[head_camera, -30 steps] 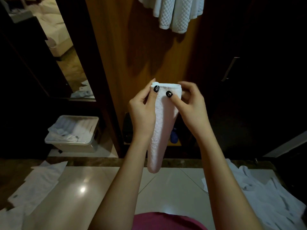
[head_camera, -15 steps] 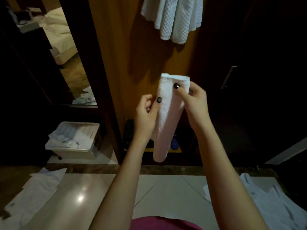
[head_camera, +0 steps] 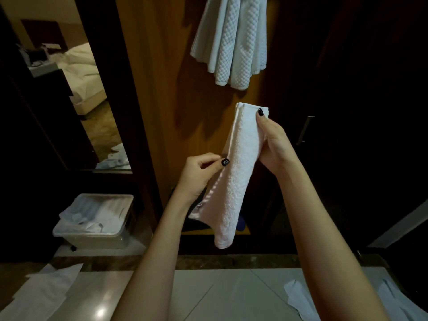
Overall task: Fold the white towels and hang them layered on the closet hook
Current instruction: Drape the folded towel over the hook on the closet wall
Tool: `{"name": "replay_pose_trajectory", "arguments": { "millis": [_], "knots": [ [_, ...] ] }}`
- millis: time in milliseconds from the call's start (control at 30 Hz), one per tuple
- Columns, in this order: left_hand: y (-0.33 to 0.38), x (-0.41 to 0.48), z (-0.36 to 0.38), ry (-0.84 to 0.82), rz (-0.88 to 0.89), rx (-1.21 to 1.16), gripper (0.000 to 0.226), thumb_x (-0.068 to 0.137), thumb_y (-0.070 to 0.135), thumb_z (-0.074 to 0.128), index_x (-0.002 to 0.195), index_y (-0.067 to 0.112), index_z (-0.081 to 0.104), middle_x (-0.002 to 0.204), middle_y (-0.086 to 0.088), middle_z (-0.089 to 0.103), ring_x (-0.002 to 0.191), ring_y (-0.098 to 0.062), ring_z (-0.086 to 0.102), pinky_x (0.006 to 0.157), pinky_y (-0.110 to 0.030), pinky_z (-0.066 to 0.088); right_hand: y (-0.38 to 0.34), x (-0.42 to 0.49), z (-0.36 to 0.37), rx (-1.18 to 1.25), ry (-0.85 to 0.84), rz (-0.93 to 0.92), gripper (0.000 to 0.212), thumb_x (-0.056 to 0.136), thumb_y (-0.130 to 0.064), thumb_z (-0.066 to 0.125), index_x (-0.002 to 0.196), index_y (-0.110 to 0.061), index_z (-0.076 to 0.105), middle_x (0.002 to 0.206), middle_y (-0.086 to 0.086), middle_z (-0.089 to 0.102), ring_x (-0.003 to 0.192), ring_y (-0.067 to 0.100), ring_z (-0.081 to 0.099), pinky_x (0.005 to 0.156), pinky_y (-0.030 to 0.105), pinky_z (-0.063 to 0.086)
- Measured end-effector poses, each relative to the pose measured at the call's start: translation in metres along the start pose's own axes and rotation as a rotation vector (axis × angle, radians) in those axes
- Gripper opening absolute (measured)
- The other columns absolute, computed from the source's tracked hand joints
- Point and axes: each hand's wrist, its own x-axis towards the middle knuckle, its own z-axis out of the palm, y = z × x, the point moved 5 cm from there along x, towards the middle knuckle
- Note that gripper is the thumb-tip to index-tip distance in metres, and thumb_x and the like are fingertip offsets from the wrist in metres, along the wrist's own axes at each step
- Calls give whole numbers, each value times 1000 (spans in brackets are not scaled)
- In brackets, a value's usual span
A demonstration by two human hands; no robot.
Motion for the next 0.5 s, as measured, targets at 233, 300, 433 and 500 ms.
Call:
{"name": "replay_pose_trajectory", "arguments": {
  "millis": [233,300,433,500],
  "knots": [
    [10,0,4,132,181,238,23,83,-2,72,88,20,72,82,11,68,80,2,63,73,-11,47,-1,2,-5,57,-23,12,28,98,-30,55,110,-7,64,99,5,71,93,18,68,85,35,56],
    [14,-1,6,152,247,311,23,85,-2,70,96,19,69,88,7,67,82,-1,63,72,-12,49,-2,4,-8,68,-18,1,25,99,-28,53,109,-8,64,98,4,71,93,18,68,84,34,56],
    [19,1,10,125,330,377,29,86,-10,63,101,13,72,92,-3,66,85,-11,63,70,-18,51,-9,7,-9,39,14,-49,20,99,-27,54,104,-12,66,94,0,73,88,14,70,80,31,57],
    [17,1,10,120,267,346,30,87,-10,60,106,11,71,94,-1,64,87,-9,61,72,-17,50,-13,7,-7,30,28,-89,18,99,-26,55,104,-12,66,91,-2,74,86,11,70,78,29,57]
  ]
}}
